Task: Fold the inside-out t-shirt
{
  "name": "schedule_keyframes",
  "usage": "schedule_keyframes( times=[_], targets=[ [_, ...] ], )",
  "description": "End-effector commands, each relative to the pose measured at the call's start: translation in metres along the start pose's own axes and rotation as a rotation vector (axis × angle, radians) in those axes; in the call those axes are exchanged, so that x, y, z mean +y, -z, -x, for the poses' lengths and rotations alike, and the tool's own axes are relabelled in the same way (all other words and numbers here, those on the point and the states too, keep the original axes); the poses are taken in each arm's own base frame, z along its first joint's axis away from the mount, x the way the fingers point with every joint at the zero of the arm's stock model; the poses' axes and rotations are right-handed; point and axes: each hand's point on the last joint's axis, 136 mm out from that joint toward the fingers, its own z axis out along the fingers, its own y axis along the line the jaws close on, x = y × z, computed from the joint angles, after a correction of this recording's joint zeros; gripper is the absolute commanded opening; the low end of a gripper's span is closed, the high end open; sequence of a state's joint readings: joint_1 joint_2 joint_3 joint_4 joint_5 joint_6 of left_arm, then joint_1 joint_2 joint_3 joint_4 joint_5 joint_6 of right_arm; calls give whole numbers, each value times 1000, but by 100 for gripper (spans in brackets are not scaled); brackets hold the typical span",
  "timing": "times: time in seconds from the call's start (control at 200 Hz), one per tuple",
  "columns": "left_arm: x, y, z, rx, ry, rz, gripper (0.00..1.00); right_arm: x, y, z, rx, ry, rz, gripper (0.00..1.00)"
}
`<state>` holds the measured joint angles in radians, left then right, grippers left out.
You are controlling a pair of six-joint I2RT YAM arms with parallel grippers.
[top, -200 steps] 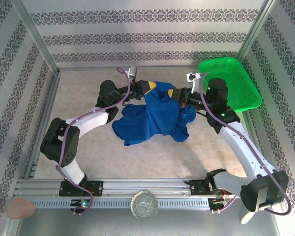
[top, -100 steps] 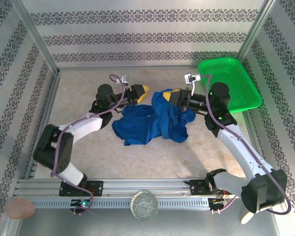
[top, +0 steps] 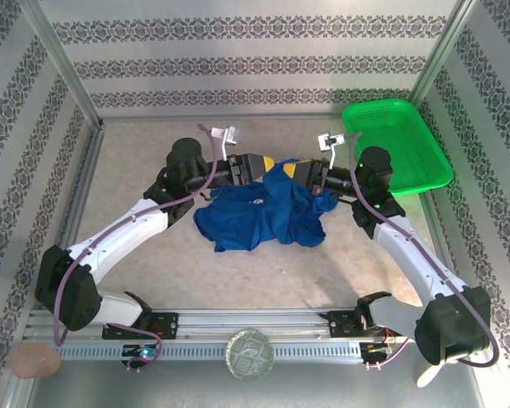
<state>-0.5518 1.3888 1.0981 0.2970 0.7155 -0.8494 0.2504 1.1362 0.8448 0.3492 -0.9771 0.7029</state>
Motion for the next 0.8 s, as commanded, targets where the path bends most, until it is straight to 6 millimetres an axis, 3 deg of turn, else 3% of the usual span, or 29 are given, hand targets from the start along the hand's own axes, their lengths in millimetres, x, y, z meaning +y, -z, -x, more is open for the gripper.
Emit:
schedule_keyframes(
  times=[0.0, 0.17, 0.31, 0.34, 0.455, 0.51, 0.54, 0.585, 0.62, 0.724, 0.794],
  targets=[
    [19, -9, -12, 55, -41, 75, 68, 0, 3, 5, -29, 31, -3, 0],
    [24, -19, -9, 60, -44, 69, 67, 0, 3, 4, -31, 25, -7, 0],
    [23, -28, -5, 59, -46, 49, 58, 1, 2, 3, -26, 23, -2, 0],
    [23, -29, -4, 58, -47, 47, 54, 1, 2, 3, -25, 24, 0, 0],
    [23, -33, 0, 40, -44, 35, 14, -2, 4, 3, -31, 21, -16, 0],
    [20, -34, 4, 35, -45, 27, 0, -9, 7, 4, -44, 9, -42, 0],
    [18, -33, 8, 29, -50, 28, 0, -14, 12, 7, -62, 0, -66, 17],
    [9, -30, 17, 9, -63, 17, 0, -30, 22, 10, -103, -28, -125, 54],
    [0, -26, 26, -5, -76, 4, 0, -45, 33, 14, -149, -56, -189, 67],
    [-50, -12, 54, -59, -100, -91, 0, -83, 67, 22, -282, -144, -340, 75],
    [-96, 1, 69, -116, -130, -201, 0, -89, 76, 22, -310, -165, -367, 76]
  ],
)
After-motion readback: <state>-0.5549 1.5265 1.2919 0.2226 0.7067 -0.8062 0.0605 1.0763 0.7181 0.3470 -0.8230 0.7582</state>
